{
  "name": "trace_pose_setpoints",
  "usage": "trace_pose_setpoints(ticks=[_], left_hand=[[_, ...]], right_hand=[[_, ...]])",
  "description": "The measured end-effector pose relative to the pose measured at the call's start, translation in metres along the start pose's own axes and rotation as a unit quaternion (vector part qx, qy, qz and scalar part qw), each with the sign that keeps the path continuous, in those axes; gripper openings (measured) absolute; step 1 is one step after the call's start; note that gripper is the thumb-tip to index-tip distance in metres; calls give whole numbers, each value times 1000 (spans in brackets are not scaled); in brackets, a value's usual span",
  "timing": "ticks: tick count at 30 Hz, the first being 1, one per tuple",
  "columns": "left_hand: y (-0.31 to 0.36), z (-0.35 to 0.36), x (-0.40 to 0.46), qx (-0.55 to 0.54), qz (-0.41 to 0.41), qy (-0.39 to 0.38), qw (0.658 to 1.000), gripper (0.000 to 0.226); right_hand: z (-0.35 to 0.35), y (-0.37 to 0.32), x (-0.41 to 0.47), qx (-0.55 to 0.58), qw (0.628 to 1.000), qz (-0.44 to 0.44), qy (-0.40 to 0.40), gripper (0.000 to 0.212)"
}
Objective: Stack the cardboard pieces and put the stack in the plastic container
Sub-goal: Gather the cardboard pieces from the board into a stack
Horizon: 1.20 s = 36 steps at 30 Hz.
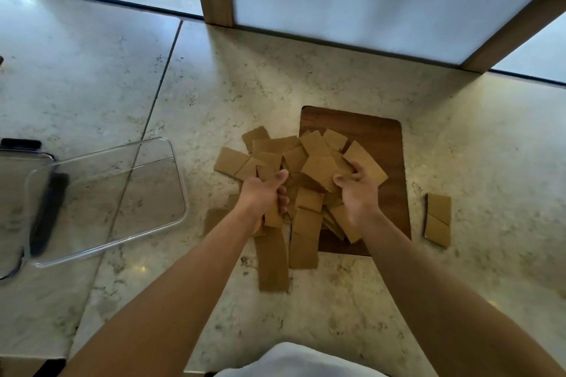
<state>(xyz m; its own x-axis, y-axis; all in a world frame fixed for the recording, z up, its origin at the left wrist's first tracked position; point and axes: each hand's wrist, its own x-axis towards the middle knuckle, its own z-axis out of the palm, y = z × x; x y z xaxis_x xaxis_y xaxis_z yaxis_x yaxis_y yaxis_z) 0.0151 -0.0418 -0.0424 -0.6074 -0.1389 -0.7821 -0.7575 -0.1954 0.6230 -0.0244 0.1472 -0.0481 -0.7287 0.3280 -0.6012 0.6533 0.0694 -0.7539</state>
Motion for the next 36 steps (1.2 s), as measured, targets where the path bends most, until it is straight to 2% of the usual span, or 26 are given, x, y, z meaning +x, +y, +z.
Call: trace_pose_setpoints(ticks=[2, 4, 6, 7, 8, 10, 12, 13, 15, 16, 17, 20, 25, 27, 28, 29, 31, 33, 34, 36], left_hand=[[-1, 11, -3, 13, 17, 6, 1000, 53], [-2, 20, -6, 29, 28, 9, 999, 53], [-3, 25, -7, 20, 22, 21, 999, 36], [-5, 25, -7, -1, 14, 27, 1000, 25], [-8, 24, -6, -34, 6, 29, 999, 17], [-15, 18, -5, -99, -16, 28, 995, 20], [-22, 9, -7, -129, -25, 31, 991, 25], [-24, 5, -11, -141, -23, 36, 989, 28], [-30, -3, -17, -167, -12, 40, 985, 46], [-32, -7, -17, -181, -6, 30, 983, 56], [-34, -10, -19, -193, -2, 13, 981, 61], [-34, -16, -26, -211, -5, -19, 977, 52], [-38, -19, -31, -179, 31, -14, 983, 39], [-39, -16, -35, -161, 45, -18, 986, 29], [-40, -14, -38, -145, 45, -19, 988, 23], [-40, -11, -41, -121, 45, -18, 991, 22], [-44, -5, -45, -72, 54, -26, 996, 34], [-49, 1, -45, -14, 73, -37, 997, 57], [-52, 3, -44, 25, 87, -34, 995, 67], [-52, 9, -41, 68, 109, 2, 992, 65]], right_hand=[[5, 1, -10, 97, 994, 43, -18, 38], [13, 4, -26, 148, 980, 87, -99, 30], [18, 13, -43, 73, 976, 91, -184, 22], [19, 18, -48, -11, 979, 60, -196, 17], [17, 23, -50, -118, 978, 2, -172, 16], [8, 30, -48, -285, 952, -100, -56, 25], [-4, 37, -49, -331, 937, -111, 6, 40], [-6, 42, -52, -361, 927, -101, -1, 55], [-5, 56, -60, -463, 879, -109, -32, 82], [-2, 63, -63, -498, 857, -130, -32, 88], [-1, 67, -65, -506, 849, -147, -29, 90], [-3, 68, -62, -431, 889, -143, -55, 85], [-20, 57, -53, -285, 954, -56, -79, 54], [-25, 52, -50, -149, 985, 36, -84, 45], [-26, 49, -50, -44, 991, 87, -89, 38], [-25, 49, -51, 68, 985, 129, -96, 34], [-19, 48, -55, 256, 944, 185, -90, 32], [-8, 45, -63, 356, 902, 232, -79, 27], [-2, 44, -71, 354, 897, 252, -87, 23], [11, 46, -86, 223, 930, 263, -128, 20]])
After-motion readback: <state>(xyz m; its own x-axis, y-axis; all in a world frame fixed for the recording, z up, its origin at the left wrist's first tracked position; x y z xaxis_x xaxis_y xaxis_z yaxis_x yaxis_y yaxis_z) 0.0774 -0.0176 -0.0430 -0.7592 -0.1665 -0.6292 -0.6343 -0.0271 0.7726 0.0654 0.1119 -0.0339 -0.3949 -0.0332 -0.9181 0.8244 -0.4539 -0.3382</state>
